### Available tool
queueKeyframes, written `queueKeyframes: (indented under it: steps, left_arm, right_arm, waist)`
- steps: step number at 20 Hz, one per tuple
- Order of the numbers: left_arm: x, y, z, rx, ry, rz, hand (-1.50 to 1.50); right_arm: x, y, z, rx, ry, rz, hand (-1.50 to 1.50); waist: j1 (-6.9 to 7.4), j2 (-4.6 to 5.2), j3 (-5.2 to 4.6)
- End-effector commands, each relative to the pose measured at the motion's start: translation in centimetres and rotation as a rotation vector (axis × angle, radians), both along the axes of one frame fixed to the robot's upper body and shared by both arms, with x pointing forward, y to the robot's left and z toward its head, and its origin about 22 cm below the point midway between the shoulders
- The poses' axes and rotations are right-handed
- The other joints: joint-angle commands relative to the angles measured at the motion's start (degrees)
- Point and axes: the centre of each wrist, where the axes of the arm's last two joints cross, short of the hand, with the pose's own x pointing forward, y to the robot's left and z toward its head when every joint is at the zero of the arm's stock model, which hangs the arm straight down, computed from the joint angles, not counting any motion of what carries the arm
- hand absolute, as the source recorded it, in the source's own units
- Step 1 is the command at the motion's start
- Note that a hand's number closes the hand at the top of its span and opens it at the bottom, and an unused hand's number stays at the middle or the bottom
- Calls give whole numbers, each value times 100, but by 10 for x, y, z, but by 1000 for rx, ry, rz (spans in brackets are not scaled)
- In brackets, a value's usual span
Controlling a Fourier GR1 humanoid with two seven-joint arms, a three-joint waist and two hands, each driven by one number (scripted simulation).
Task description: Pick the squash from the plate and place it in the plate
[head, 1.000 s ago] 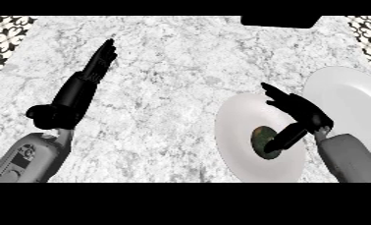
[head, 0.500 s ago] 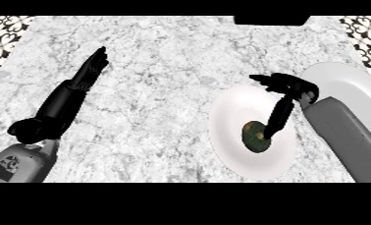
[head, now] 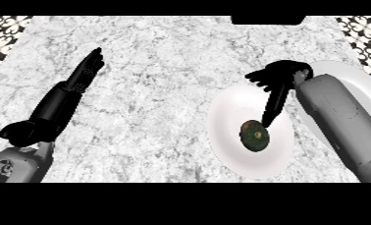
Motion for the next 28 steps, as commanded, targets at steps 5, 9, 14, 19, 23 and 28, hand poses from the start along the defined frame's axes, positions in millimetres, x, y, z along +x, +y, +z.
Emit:
queueKeyframes:
  steps: [5, 9, 14, 19, 23, 28]
  left_arm:
    - [2, 12, -13, 7, -3, 8, 0]
    - [2, -7, -5, -17, 8, -21, 0]
    - [7, -3, -1, -8, 15, -4, 0]
    - [4, -6, 7, -16, -9, 7, 0]
    - [3, -4, 8, -9, -3, 15, 0]
    - [5, -8, 3, -3, -3, 13, 0]
  right_arm:
    - [19, 1, 17, -192, 143, 67, -150]
    - [31, -26, 21, -214, 174, 12, -150]
    - [40, -20, 26, -153, 195, 10, -150]
    - [28, -13, -16, -131, 244, 54, -150]
    - [26, -18, -16, -135, 277, 104, -150]
    - [13, 3, -47, -149, 330, 143, -150]
  waist:
    - [-55, 12, -3]
    - [2, 30, 4]
    - [-14, 19, 5]
    - [-39, 10, 7]
    - [-82, -4, 5]
    - [-97, -1, 4]
